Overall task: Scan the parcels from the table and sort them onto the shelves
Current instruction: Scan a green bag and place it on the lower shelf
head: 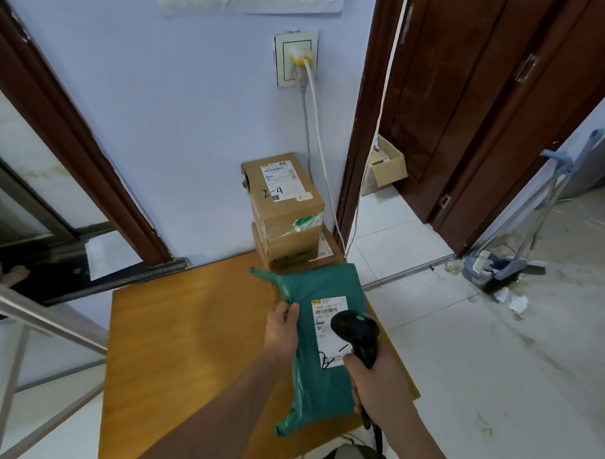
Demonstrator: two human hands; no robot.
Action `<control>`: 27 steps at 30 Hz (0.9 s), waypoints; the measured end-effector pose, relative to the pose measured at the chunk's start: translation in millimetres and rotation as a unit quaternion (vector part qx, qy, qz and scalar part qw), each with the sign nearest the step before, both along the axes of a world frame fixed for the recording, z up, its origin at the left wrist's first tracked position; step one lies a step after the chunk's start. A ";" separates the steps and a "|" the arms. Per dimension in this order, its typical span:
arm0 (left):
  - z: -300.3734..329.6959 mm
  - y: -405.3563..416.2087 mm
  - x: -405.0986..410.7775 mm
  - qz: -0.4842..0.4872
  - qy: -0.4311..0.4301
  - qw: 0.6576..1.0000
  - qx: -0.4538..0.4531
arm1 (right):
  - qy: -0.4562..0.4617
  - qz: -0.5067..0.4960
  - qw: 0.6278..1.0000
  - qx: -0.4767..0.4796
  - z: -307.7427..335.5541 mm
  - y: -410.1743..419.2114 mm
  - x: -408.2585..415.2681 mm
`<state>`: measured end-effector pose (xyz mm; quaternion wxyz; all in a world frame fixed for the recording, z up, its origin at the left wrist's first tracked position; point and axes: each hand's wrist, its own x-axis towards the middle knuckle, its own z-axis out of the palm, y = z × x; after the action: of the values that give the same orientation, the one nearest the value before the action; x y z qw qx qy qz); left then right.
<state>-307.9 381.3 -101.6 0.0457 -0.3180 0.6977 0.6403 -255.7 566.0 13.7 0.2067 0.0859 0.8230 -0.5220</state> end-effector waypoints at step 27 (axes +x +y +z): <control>26.9 17.1 35.2 0.012 0.060 0.997 -0.057 | 0.004 -0.024 0.999 -0.027 15.4 -3.6 37.1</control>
<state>-272.6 398.4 -74.7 -0.0221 -0.2895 0.7306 0.6181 -218.6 562.4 29.1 0.1927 0.0984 0.8074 -0.5489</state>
